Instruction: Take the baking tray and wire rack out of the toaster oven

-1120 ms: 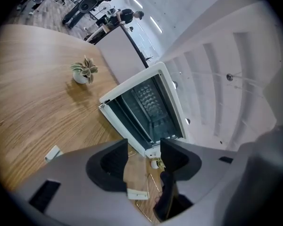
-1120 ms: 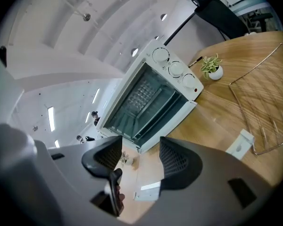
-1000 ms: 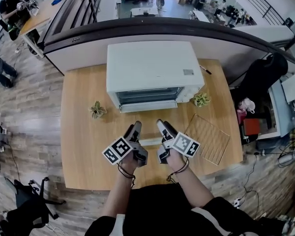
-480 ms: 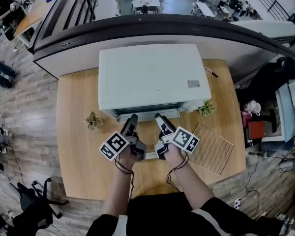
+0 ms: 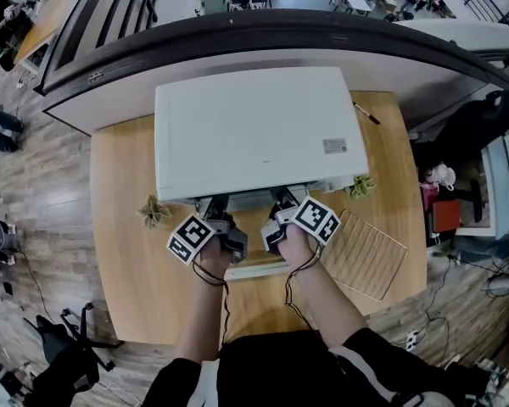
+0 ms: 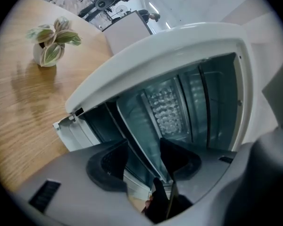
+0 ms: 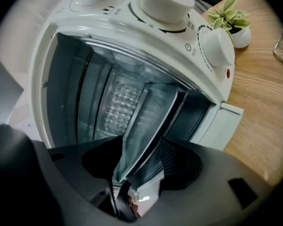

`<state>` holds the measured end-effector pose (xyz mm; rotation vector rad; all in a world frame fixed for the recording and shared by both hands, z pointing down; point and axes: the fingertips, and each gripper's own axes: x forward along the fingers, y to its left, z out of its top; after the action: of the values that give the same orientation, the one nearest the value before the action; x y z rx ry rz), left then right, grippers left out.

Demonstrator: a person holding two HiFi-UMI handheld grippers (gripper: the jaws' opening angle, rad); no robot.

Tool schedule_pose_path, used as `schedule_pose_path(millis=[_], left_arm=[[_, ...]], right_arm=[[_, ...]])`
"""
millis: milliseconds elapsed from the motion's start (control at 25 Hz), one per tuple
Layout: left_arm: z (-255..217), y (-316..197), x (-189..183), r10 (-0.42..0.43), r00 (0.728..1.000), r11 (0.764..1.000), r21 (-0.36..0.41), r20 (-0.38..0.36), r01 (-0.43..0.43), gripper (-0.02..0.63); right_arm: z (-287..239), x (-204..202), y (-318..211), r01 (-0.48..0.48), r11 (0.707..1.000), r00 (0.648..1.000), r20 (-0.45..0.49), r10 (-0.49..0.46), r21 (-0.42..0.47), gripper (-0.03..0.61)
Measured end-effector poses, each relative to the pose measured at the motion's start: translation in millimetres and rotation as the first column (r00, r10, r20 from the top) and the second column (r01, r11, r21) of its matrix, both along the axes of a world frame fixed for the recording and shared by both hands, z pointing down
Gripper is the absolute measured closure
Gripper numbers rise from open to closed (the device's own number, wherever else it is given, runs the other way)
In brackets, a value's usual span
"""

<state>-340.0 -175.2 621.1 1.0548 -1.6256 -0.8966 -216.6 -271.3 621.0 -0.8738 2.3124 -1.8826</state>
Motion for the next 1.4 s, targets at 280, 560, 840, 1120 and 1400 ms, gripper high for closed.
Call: schedule_pose_path(millis=[280, 560, 840, 1120, 1400], left_arm=[[6.8, -15.6, -22.6, -0.067, 0.997, 0.997, 0.031, -0.037, 0.068, 0.396], [18.7, -12.9, -26.7, -0.088, 0.996, 0.996, 0.010, 0.001, 0.088, 0.528], [16.1, 0.4, -15.4, -0.074, 0.997, 0.997, -0.016, 0.032, 0.074, 0.531], [17.8, 30.1, 4.8, -0.080, 0.997, 0.997, -0.014, 0.018, 0.081, 0.531], [17.1, 49.2, 21.2, -0.076, 0.997, 0.997, -0.013, 0.018, 0.076, 0.531]], right_arm=[[7.2, -6.4, -27.5, -0.045, 0.999, 0.999, 0.023, 0.045, -0.013, 0.353], [24.2, -0.9, -29.4, -0.052, 0.998, 0.999, 0.001, 0.052, -0.028, 0.476], [22.2, 9.1, -15.5, -0.046, 0.998, 0.999, -0.020, 0.045, -0.048, 0.485], [24.2, 29.7, 13.3, -0.038, 0.998, 0.999, -0.026, 0.036, -0.054, 0.486], [24.1, 45.7, 32.5, -0.038, 0.997, 0.999, -0.023, 0.037, -0.061, 0.486]])
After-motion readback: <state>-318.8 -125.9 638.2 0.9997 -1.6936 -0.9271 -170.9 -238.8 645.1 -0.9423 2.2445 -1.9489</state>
